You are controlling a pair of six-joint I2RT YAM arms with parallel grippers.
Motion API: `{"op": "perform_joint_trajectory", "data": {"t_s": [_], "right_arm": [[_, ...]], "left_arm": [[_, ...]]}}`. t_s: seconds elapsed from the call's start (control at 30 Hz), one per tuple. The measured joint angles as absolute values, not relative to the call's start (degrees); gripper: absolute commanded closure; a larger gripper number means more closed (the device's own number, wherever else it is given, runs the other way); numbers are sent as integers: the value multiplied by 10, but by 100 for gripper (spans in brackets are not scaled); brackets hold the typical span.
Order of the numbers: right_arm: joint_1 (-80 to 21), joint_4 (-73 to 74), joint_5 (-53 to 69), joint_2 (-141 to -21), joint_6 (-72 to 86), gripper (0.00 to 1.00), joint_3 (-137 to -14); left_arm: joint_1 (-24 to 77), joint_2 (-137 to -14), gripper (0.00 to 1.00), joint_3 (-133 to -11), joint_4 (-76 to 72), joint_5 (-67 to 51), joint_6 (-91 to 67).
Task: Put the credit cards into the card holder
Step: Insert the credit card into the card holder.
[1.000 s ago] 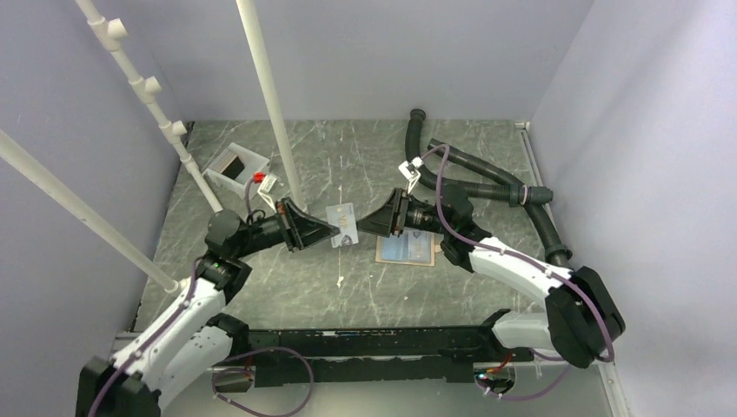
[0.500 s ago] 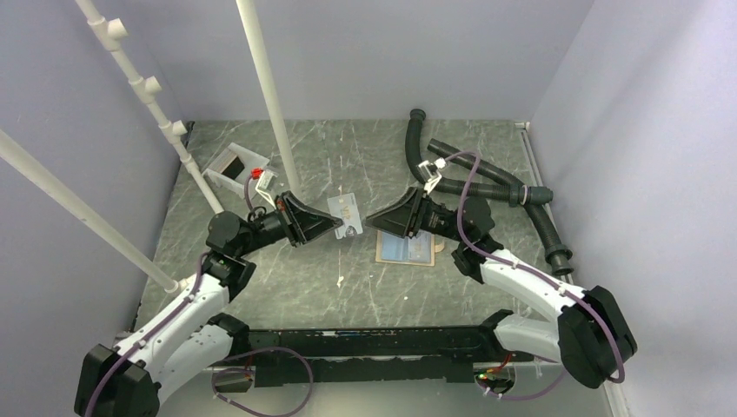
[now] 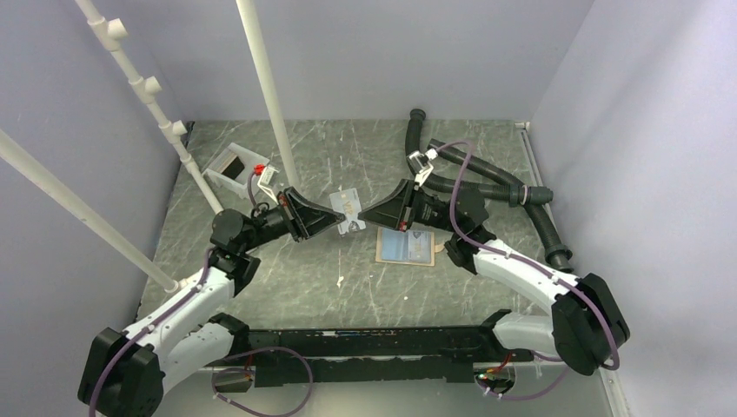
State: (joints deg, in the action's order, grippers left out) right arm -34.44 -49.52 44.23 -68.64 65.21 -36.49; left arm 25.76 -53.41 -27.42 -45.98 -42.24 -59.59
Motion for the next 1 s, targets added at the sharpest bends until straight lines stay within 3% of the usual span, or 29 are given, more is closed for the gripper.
{"op": "perform_joint_trajectory", "data": {"t_s": [0.1, 0.17, 0.27, 0.3, 0.33, 0.37, 0.43, 0.5, 0.57, 0.7, 0.77, 0.93, 1.0], "right_arm": [[-344, -491, 441, -691, 653, 100, -366], [-342, -487, 441, -691, 652, 100, -366], [-317, -477, 455, -691, 652, 100, -365], [-306, -472, 457, -691, 652, 100, -363], [-292, -463, 464, -688, 650, 100, -360], [-266, -440, 471, -680, 641, 100, -353], [-197, -334, 470, -656, 586, 100, -345], [-147, -203, 442, -645, 505, 100, -353], [-120, -63, 402, -648, 415, 100, -370], [-93, 78, 404, -675, 319, 100, -356], [-80, 93, 422, -689, 310, 100, -342], [-35, 112, 464, -736, 293, 100, -316], [-19, 107, 473, -754, 288, 100, -316]], "left_arm": [[260, -540, 100, -274, -473, -424, -599], [264, -550, 96, -274, -480, -424, -603], [274, -573, 35, -293, -451, -422, -592], [285, -583, 19, -311, -416, -420, -576], [295, -592, 9, -330, -377, -416, -558], [312, -603, 5, -356, -324, -405, -537], [336, -618, 4, -398, -232, -382, -496], [351, -627, 8, -429, -156, -354, -460], [361, -644, 19, -457, -86, -319, -427], [390, -724, 67, -506, -2, -254, -383], [418, -783, 79, -532, 24, -230, -366], [462, -924, 98, -588, 44, -210, -357], [465, -971, 100, -610, 54, -204, -356]]}}
